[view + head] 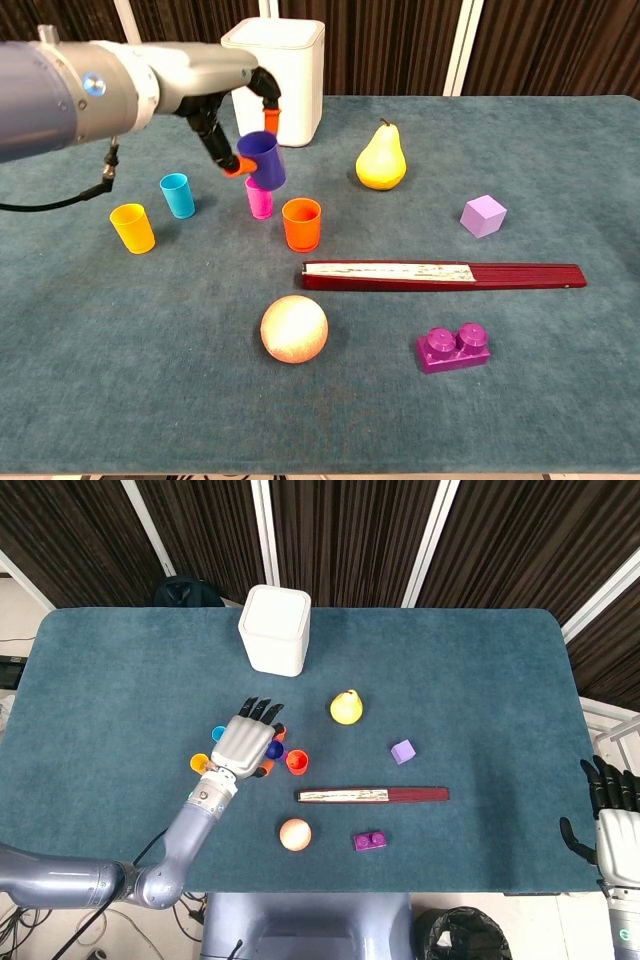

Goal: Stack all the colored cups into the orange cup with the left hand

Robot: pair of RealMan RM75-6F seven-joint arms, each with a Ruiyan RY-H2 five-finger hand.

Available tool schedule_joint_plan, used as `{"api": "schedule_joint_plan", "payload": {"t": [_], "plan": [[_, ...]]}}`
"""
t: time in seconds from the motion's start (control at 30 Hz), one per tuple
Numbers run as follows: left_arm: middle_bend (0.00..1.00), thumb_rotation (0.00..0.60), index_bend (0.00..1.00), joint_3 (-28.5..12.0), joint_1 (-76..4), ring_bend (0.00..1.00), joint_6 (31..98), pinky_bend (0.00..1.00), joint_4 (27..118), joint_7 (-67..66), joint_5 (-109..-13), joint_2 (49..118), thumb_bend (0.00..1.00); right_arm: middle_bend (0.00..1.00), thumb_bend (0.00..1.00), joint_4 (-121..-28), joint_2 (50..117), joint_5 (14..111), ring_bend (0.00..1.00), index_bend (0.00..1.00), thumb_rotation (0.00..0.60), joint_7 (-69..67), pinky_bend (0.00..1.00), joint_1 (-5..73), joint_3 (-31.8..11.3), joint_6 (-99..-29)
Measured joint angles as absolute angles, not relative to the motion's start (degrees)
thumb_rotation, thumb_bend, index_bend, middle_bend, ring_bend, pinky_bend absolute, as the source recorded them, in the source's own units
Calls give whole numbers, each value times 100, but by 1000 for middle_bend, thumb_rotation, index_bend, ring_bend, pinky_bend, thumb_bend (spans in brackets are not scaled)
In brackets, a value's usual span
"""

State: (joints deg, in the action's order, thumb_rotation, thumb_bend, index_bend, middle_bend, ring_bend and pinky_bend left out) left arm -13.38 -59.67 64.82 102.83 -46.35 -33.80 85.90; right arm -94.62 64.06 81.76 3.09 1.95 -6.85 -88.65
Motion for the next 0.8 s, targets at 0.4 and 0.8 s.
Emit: {"api": "schedule_joint_plan", "payload": {"t": [0.4, 0.8], "plan": [[95, 600, 475, -1496, -6229, 0, 6582, 0, 10202, -4790, -3109, 8924, 339, 0, 429, -9470, 6338, 8150, 63, 36, 600, 181, 0, 156, -723, -8915], [95, 600, 475, -1420, -6340, 0, 6547, 0, 9787, -4803, -3039, 9288, 339, 0, 430, -9472, 6311, 8109, 63, 36, 600, 128, 0, 140, -740, -8910]]}}
